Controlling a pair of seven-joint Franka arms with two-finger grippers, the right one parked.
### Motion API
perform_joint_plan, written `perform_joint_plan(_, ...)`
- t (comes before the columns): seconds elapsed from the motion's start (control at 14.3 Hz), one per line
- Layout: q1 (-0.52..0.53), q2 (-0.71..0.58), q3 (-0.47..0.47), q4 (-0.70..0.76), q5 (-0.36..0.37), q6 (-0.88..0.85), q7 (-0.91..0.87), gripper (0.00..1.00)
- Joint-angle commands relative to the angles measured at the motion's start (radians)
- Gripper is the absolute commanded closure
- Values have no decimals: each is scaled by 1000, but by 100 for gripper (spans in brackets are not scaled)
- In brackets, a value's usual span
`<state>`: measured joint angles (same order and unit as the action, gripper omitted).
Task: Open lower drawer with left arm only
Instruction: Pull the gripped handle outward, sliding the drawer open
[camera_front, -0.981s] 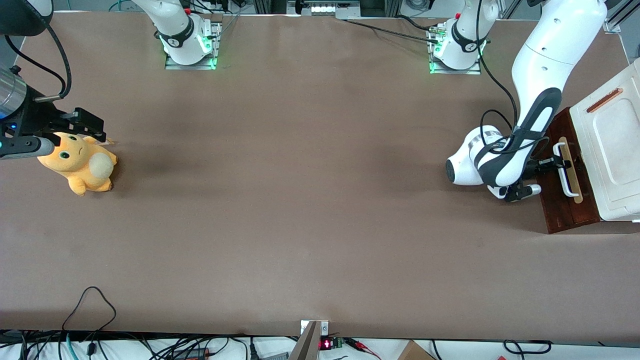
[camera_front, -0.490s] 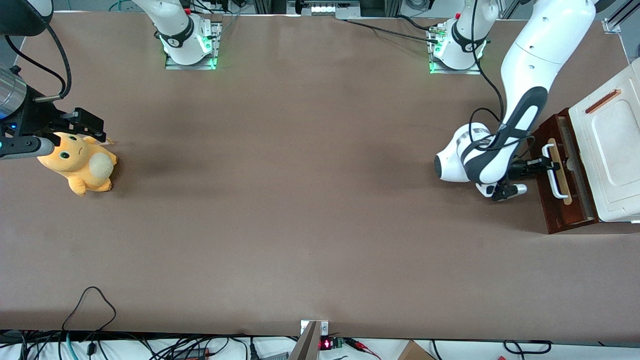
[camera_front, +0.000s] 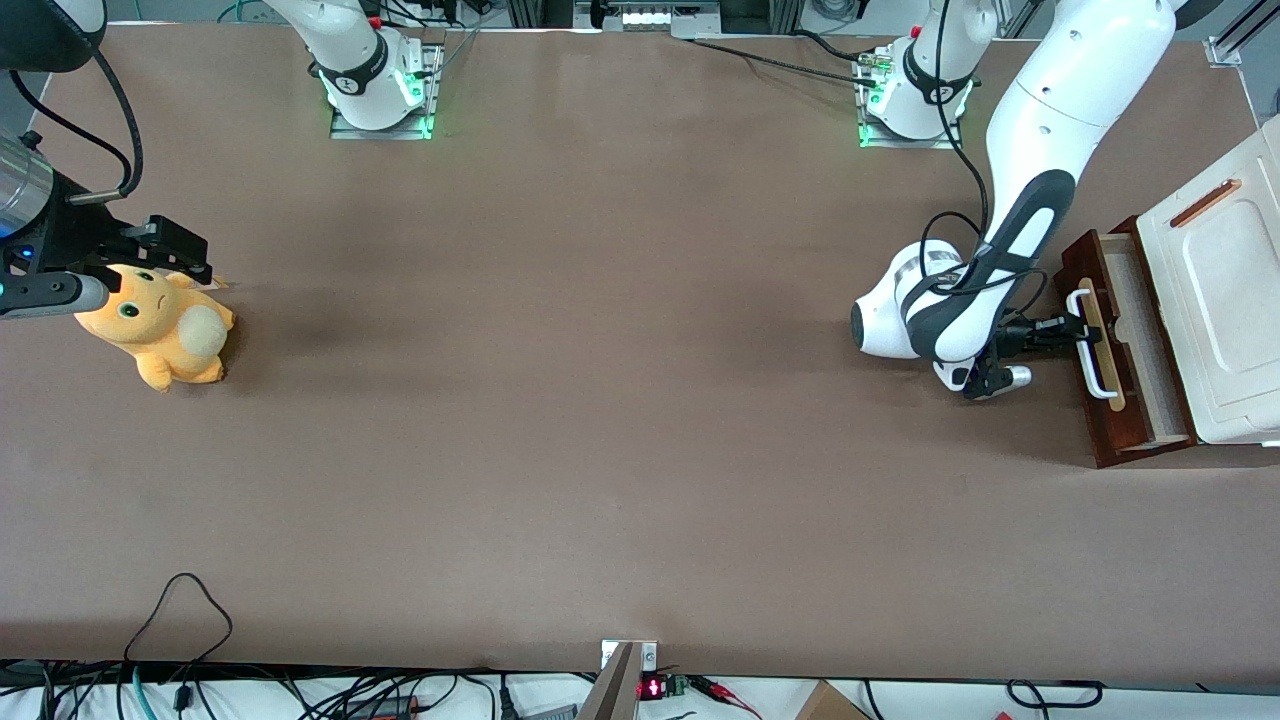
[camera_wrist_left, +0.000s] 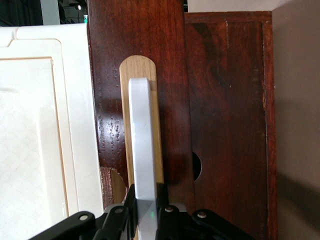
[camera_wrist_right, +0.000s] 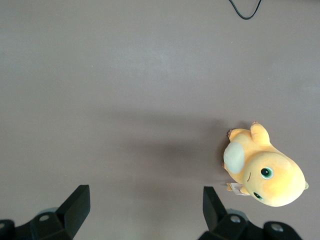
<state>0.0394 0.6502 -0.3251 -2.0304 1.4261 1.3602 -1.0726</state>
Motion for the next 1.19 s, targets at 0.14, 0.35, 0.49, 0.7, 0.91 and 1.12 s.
perform_joint_plan(0.14, -56, -11, -54, 44, 36, 11, 68, 100)
perform_joint_plan(0.35, -56, -15, -72, 47, 33, 8, 69, 100)
perform_joint_plan(0.49, -56, -20, -75, 59, 31, 10, 74, 100)
perform_joint_plan(0.7, -61, -23, -78, 59, 28, 8, 74, 100)
perform_joint_plan(0.91, -79, -21, -83, 68, 5, 5, 71, 100)
perform_joint_plan(1.12, -85, -20, -84, 68, 4, 5, 68, 100)
